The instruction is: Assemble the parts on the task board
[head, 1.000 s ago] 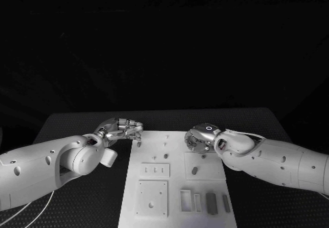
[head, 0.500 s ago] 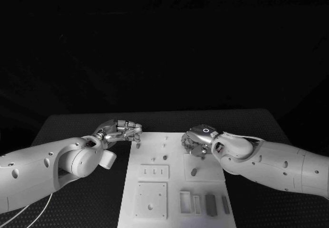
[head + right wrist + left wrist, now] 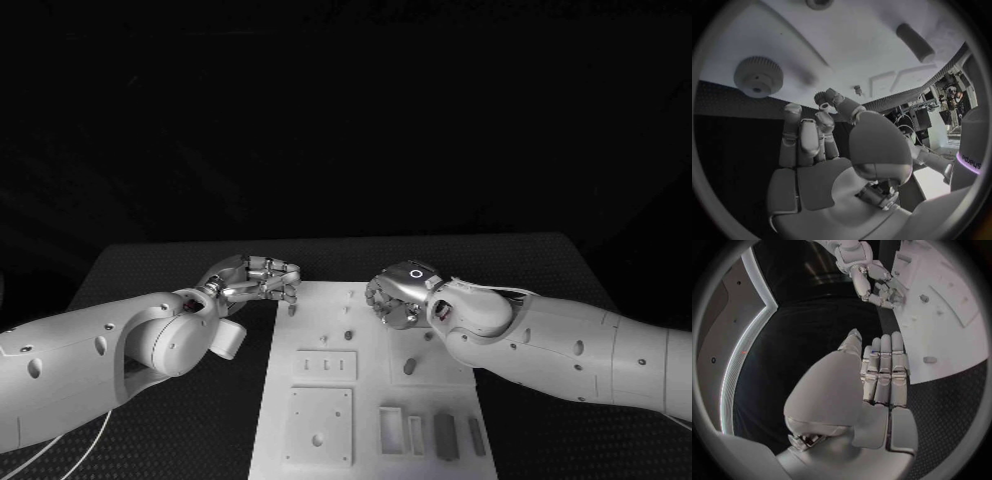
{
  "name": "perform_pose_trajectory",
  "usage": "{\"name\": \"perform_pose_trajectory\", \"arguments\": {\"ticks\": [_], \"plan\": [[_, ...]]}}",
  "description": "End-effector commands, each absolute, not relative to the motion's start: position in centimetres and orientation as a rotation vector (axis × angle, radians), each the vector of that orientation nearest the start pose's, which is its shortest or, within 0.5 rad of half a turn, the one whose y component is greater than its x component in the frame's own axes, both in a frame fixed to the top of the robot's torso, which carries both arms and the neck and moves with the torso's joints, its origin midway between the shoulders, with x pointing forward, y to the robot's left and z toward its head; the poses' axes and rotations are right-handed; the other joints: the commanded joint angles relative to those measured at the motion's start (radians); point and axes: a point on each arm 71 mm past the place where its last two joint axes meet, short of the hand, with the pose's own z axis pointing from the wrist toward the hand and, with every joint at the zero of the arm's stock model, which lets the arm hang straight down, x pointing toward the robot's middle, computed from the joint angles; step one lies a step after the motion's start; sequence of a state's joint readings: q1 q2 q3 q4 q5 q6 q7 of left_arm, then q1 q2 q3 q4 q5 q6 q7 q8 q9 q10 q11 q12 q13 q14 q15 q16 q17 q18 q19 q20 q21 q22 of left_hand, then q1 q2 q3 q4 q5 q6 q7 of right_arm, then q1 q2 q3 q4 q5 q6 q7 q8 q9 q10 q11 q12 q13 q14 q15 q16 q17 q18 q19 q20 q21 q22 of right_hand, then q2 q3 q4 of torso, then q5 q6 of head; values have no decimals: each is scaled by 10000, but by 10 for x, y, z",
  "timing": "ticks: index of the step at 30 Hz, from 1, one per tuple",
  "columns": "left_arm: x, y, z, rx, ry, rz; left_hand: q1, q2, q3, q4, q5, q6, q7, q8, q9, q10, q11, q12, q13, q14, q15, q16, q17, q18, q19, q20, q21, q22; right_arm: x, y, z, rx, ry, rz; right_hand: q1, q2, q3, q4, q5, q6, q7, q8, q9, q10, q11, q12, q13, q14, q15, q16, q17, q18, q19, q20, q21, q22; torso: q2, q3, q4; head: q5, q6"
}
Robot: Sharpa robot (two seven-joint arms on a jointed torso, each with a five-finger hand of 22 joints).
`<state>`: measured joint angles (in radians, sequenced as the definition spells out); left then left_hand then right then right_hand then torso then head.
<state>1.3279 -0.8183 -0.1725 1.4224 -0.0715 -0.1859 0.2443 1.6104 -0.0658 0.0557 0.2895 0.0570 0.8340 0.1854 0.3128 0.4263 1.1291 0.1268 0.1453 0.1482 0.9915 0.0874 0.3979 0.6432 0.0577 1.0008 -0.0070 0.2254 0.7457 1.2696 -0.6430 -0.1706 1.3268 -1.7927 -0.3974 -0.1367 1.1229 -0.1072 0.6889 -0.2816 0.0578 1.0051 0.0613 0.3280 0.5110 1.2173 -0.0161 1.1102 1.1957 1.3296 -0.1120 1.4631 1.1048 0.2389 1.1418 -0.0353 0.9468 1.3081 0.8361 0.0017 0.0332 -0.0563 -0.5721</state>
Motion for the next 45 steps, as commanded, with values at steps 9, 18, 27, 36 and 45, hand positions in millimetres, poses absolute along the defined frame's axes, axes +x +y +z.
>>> {"name": "perform_pose_trajectory", "arguments": {"ticks": [9,18,27,36,45], "plan": [[512,215,-176,-9969,16540,-14525,-83,21,-57,0,-20,15,29,-55,-12,41,40,-56,15,7,71,-66,17,97,-45,16,-73,0,524,-129,-192,-5365,14306,4461,-97,-23,83,-23,-8,254,352,-9,16,62,25,-16,-29,20,-29,55,-9,229,86,2,25,128,11,4,34,36,91],[513,211,-177,-9925,16563,-14572,-84,29,-58,-1,-19,13,30,-58,-15,40,41,-64,16,7,72,-76,25,98,-45,16,-77,1,533,-119,-189,-5223,14018,4472,-79,-30,107,-43,-9,207,361,-44,13,68,31,-27,-38,29,-30,55,-12,229,97,-10,20,124,46,-35,147,-16,122],[514,210,-177,-9912,16562,-14583,-86,32,-61,-1,-20,11,31,-61,-18,40,43,-70,17,5,73,-86,31,97,-47,18,-83,1,538,-109,-189,-5231,13925,4490,-77,-35,110,-45,-9,196,364,-52,13,66,34,-35,-44,26,-29,53,-24,229,101,-12,19,123,69,-57,177,15,147],[513,208,-176,-9893,16587,-14618,-91,33,-65,0,-20,8,33,-64,-21,38,45,-77,17,4,75,-95,37,96,-49,19,-88,1,541,-104,-190,-5289,13945,4489,-76,-44,112,-49,-10,186,366,-60,13,64,36,-41,-49,26,-28,52,-28,229,103,-14,18,123,73,-56,178,53,164],[513,209,-177,-9913,16593,-14592,-92,33,-69,-1,-20,5,34,-67,-23,37,46,-85,18,3,76,-106,44,96,-50,20,-93,1,542,-106,-191,-5228,13997,4473,-81,-72,112,-51,-11,167,373,-76,13,42,43,-77,-77,10,-23,42,-63,229,101,-16,13,121,64,-49,141,92,148]]}}
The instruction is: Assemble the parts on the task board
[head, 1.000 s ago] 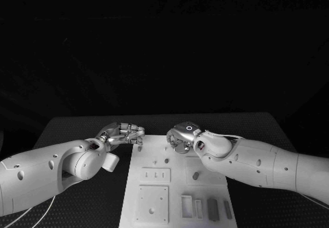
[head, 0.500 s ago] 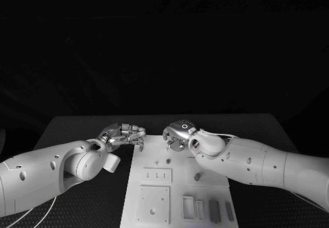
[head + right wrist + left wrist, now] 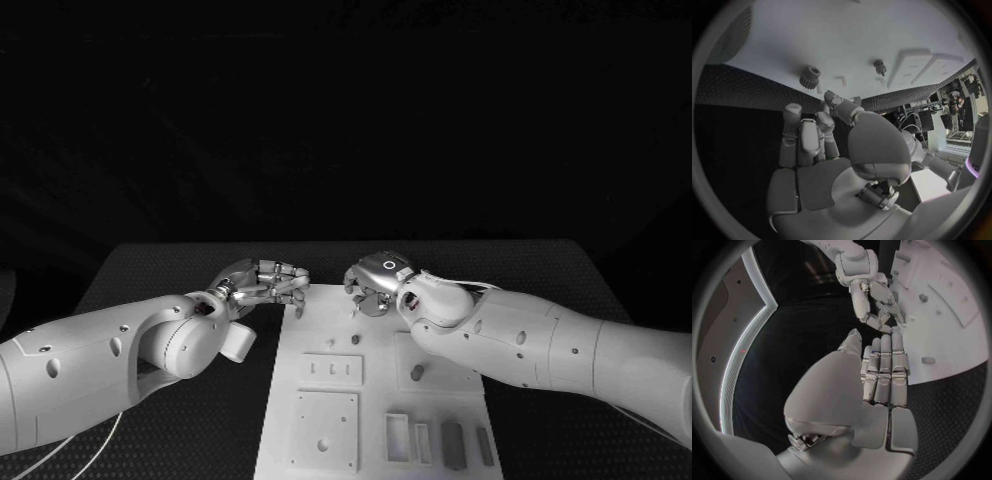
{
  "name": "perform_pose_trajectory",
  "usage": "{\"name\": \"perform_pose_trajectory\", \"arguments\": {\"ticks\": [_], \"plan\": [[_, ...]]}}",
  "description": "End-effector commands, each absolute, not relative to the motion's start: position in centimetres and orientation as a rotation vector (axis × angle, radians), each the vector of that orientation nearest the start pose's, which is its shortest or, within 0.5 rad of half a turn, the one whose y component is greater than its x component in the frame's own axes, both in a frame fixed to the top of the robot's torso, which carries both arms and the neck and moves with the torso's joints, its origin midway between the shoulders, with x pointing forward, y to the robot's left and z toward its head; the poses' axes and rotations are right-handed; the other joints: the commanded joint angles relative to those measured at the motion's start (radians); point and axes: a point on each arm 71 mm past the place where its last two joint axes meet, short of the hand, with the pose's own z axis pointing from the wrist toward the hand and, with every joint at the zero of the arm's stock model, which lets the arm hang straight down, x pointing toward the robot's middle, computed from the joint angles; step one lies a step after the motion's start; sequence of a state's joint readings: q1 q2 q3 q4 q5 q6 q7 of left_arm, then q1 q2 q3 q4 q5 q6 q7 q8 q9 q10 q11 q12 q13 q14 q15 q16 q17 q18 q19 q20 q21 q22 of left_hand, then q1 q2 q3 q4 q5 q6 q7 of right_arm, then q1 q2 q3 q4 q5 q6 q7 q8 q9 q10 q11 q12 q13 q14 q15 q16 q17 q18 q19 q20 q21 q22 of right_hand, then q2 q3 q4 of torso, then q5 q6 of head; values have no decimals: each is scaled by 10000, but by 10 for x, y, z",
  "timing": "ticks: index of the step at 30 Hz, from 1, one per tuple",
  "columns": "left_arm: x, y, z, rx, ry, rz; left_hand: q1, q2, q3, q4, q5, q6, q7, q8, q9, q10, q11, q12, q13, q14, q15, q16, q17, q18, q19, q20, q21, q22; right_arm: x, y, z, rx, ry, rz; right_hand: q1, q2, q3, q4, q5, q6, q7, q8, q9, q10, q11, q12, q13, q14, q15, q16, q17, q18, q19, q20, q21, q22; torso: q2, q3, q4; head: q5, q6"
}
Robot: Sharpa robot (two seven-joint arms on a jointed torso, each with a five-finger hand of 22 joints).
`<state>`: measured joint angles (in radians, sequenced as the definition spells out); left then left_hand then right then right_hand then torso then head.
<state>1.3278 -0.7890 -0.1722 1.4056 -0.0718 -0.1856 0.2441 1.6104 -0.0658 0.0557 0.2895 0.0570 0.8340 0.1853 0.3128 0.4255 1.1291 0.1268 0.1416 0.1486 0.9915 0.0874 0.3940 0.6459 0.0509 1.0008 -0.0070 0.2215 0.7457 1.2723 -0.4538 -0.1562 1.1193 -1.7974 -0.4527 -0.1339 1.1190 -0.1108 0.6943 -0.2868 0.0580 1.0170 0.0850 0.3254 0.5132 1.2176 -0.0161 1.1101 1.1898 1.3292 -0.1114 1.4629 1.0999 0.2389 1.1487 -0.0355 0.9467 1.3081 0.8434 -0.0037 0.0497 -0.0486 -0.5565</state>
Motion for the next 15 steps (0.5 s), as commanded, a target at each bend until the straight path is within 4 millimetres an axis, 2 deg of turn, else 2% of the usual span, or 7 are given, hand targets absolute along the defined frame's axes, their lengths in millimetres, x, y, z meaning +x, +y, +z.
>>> {"name": "perform_pose_trajectory", "arguments": {"ticks": [1,6,11,15], "plan": [[513,209,-177,-9911,16598,-14597,-92,34,-70,-1,-20,5,35,-67,-16,37,46,-49,14,3,76,-68,17,164,-50,20,-54,1,541,-107,-190,-5191,13947,4531,-45,-44,59,3,-12,35,140,-59,-11,43,46,-73,-14,12,-27,42,-18,229,32,-14,12,121,-7,7,-26,14,-6],[513,210,-177,-9912,16593,-14599,-91,33,-72,-2,-20,4,35,-69,-17,36,47,-53,14,3,77,-74,21,164,-50,20,-56,2,535,-112,-186,-4766,13792,5079,-67,-112,60,15,-13,-33,163,-109,-21,41,68,-89,-26,8,-10,35,-36,229,35,-13,3,117,-16,20,-37,14,52],[513,213,-176,-9949,16555,-14541,-90,31,-73,-4,-20,3,36,-70,-18,36,48,-56,14,4,78,-77,24,165,-50,20,-58,2,530,-122,-173,-3996,13598,5889,-183,-321,62,111,-12,-141,202,-194,-36,-37,103,-185,-88,-33,22,2,-138,229,59,0,-19,102,-15,24,-60,22,81],[513,215,-176,-9971,16539,-14513,-89,28,-75,-5,-20,4,36,-70,-19,36,48,-58,15,4,78,-80,26,165,-51,20,-60,2,527,-134,-164,-3597,13577,6154,-293,-514,74,230,-12,-432,291,-380,-101,-154,183,-279,-141,-124,86,-52,-294,229,59,16,-54,87,-14,27,-72,26,84]]}}
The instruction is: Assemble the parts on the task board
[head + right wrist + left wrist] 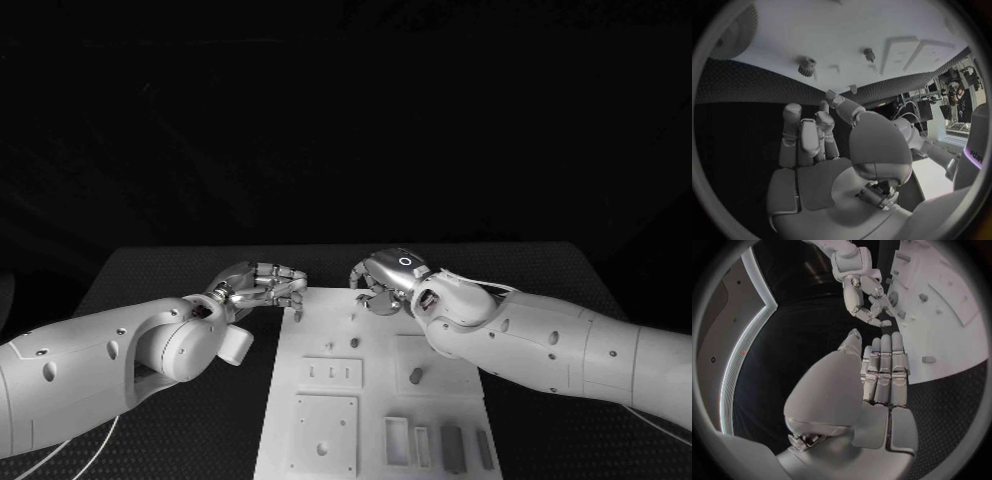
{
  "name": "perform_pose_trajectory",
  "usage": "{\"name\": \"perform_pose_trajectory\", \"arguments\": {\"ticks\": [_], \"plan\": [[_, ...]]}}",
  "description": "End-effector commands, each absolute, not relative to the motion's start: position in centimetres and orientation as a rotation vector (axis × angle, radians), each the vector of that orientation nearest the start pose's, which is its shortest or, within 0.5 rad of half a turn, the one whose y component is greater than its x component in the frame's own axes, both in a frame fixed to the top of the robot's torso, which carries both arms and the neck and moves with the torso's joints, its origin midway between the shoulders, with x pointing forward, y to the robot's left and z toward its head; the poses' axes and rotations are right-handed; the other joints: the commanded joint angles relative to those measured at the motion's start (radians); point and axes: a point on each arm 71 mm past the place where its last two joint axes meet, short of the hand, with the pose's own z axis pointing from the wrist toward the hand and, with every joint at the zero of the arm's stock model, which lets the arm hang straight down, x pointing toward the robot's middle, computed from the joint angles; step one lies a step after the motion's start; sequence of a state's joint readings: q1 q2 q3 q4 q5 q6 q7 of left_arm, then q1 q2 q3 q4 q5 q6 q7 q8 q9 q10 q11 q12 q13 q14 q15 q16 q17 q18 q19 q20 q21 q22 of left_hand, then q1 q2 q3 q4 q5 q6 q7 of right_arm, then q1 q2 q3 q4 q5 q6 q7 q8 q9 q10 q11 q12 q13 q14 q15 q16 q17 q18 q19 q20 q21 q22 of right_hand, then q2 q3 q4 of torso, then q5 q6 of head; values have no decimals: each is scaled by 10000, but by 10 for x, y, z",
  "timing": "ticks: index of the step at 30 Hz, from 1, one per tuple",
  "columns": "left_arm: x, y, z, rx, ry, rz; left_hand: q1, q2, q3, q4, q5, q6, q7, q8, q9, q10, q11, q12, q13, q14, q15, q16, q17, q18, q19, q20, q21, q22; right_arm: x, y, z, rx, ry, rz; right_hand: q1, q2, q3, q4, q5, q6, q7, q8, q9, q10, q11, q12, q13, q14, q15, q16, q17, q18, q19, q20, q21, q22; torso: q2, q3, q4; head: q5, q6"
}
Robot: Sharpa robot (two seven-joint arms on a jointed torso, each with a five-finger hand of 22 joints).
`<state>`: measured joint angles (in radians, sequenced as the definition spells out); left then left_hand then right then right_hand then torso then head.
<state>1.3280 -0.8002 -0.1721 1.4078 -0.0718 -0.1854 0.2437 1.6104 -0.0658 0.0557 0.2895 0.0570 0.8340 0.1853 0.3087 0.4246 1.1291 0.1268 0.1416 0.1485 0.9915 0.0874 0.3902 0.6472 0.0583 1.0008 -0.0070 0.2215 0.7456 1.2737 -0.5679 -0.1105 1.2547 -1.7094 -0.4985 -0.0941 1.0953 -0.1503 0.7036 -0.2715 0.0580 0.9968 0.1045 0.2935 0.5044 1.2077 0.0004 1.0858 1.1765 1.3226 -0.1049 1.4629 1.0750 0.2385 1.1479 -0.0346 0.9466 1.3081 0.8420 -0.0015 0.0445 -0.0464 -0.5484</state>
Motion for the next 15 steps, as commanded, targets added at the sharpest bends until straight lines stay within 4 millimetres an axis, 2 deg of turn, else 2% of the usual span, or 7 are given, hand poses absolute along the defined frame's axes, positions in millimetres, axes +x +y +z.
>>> {"name": "perform_pose_trajectory", "arguments": {"ticks": [1,5,8,15], "plan": [[512,215,-176,-9974,16539,-14511,-88,28,-75,-5,-20,4,36,-29,-10,36,48,-59,16,5,78,-42,15,91,-50,20,-60,3,527,-138,-162,-3514,13564,6184,-99,-187,-19,134,-10,-281,116,-96,-24,-71,38,-41,-6,-94,40,-71,-103,233,63,13,-65,83,1,5,-17,-1,9],[512,216,-176,-9976,16541,-14522,-85,25,-76,-7,-20,5,36,-29,-11,37,48,-61,17,5,78,-45,17,92,-50,20,-61,3,527,-156,-158,-3241,13673,6077,-160,-340,-4,284,-12,-383,160,-163,-44,-108,81,-48,-1,-152,81,-101,-188,233,57,25,-87,79,0,9,-24,-15,26],[511,217,-176,-9987,16546,-14514,-83,23,-77,-8,-20,5,35,-29,-11,38,48,-62,17,6,78,-47,20,92,-50,20,-62,3,529,-169,-158,-3088,13818,5931,-180,-445,9,389,-13,-409,175,-183,-47,-130,96,-49,1,-194,97,-119,-250,233,49,31,-101,78,8,4,-5,-30,42],[511,218,-176,-9997,16553,-14507,-79,21,-78,-8,-20,7,35,-29,-12,40,48,-65,18,7,78,-52,24,93,-49,20,-64,4,531,-184,-162,-3036,14299,5831,-210,-591,17,572,-14,-474,202,-226,-55,-194,122,-66,3,-310,120,-169,-402,233,16,47,-130,82,12,11,12,-42,55]]}}
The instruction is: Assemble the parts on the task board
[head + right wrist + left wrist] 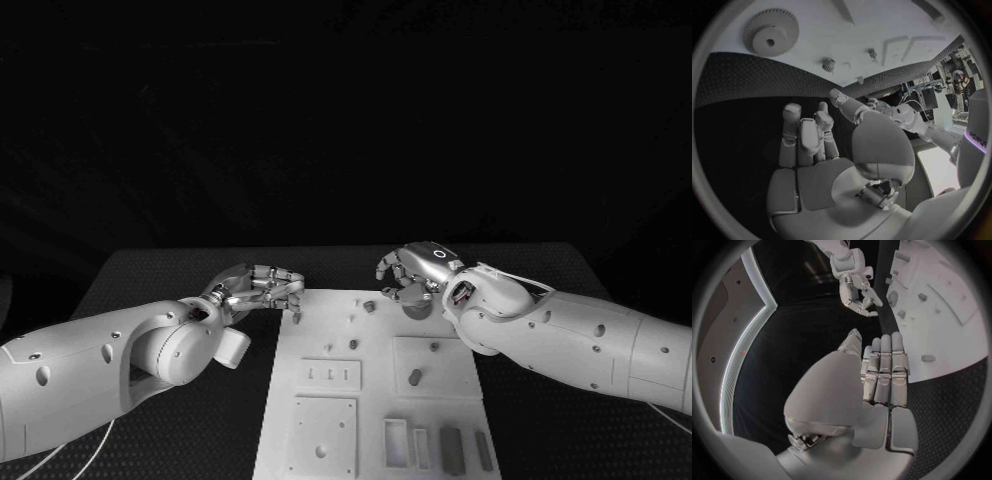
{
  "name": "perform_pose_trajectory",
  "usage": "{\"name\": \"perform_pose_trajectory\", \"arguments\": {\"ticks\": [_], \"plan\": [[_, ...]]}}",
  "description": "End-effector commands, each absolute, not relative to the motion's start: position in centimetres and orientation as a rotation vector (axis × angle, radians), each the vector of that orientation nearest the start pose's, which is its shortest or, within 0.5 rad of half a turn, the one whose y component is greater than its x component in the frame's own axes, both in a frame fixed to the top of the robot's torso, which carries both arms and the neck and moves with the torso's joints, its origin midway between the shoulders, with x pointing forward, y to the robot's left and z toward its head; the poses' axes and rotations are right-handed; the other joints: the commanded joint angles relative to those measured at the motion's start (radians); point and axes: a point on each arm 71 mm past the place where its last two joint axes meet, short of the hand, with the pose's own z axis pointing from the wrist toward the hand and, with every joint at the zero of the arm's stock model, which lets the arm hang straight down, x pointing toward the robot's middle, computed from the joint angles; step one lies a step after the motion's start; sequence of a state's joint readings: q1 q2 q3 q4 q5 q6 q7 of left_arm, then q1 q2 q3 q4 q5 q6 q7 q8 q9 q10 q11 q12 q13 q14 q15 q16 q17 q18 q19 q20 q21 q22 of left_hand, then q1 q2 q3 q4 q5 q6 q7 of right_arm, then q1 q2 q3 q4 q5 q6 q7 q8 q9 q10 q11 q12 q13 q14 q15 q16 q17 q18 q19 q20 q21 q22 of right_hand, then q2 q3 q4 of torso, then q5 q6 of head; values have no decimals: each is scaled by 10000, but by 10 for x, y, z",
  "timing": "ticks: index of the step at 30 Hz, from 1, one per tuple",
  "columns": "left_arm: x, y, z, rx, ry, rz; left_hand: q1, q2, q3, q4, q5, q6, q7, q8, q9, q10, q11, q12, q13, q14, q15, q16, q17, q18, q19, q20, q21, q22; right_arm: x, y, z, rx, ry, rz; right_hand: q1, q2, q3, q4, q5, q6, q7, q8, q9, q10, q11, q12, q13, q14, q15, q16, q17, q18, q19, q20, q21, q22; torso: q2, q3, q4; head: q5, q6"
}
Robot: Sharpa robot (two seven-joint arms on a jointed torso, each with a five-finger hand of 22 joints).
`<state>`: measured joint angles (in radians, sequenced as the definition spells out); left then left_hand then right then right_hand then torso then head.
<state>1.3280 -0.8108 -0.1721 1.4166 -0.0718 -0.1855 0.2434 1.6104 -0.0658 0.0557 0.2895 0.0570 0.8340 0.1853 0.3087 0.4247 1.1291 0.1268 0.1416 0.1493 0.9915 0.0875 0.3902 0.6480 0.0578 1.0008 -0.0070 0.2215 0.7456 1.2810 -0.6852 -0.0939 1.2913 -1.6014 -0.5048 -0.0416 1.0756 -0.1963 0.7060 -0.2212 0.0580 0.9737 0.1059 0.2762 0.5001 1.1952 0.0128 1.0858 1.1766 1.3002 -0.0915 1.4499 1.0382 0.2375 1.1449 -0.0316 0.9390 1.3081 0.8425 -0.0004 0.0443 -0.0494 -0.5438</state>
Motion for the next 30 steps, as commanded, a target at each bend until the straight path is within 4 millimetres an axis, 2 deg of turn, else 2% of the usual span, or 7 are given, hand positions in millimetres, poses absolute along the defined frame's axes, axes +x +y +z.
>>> {"name": "perform_pose_trajectory", "arguments": {"ticks": [1,8,10,16,24,30], "plan": [[511,218,-176,-10001,16551,-14501,-78,21,-78,-8,-20,7,35,-29,-13,40,48,-65,11,7,78,-53,16,97,-49,20,-65,4,532,-185,-163,-3040,14424,5842,-20,-155,-9,96,-14,-253,192,-59,-13,-79,3,-68,2,-97,-12,-44,-46,243,40,21,-57,83,8,-2,17,-23,11],[511,217,-176,-10002,16562,-14505,-75,19,-79,-8,-20,9,34,-29,-14,42,47,-68,12,9,78,-58,21,98,-48,21,-67,5,534,-178,-170,-3142,14750,5853,-3,-187,-13,174,-15,-365,236,-127,-42,-125,44,-71,8,-151,24,-53,-83,243,6,31,-72,93,1,-12,8,-45,27],[511,217,-176,-9990,16573,-14525,-74,17,-80,-8,-20,9,34,-29,-14,43,47,-70,13,10,78,-60,23,98,-47,21,-67,5,533,-174,-173,-3310,14747,5906,29,-200,-12,166,-15,-383,244,-139,-47,-140,51,-70,11,-176,32,-58,-108,243,-8,31,-74,98,3,-16,40,-61,27],[511,217,-176,-9994,16579,-14511,-74,19,-81,-6,-20,9,35,-30,-15,43,48,-73,13,11,78,-64,27,98,-46,22,-69,6,531,-165,-182,-4253,14538,5646,390,-216,-21,-177,-16,-493,248,-200,-80,-212,64,-52,27,-326,58,-79,-224,243,-118,49,-96,133,8,-28,76,-67,8],[512,218,-177,-10010,16567,-14480,-71,18,-82,-6,-20,8,35,-31,-17,44,48,-77,15,13,78,-70,32,98,-46,22,-72,7,527,-160,-193,-5038,14340,5375,616,-136,-49,-539,-14,-4,147,84,57,-222,-25,-41,13,-383,-14,-72,-258,243,-171,109,-98,152,3,-35,57,-28,-42],[512,217,-177,-9996,16579,-14502,-69,20,-83,-5,-20,9,35,-32,-18,46,48,-81,16,14,78,-75,37,98,-45,22,-74,7,527,-155,-196,-5156,14139,5296,639,-153,-53,-586,-15,73,118,129,90,-216,-52,-40,8,-386,-40,-69,-268,243,-173,117,-99,152,4,-33,50,-20,-49]]}}
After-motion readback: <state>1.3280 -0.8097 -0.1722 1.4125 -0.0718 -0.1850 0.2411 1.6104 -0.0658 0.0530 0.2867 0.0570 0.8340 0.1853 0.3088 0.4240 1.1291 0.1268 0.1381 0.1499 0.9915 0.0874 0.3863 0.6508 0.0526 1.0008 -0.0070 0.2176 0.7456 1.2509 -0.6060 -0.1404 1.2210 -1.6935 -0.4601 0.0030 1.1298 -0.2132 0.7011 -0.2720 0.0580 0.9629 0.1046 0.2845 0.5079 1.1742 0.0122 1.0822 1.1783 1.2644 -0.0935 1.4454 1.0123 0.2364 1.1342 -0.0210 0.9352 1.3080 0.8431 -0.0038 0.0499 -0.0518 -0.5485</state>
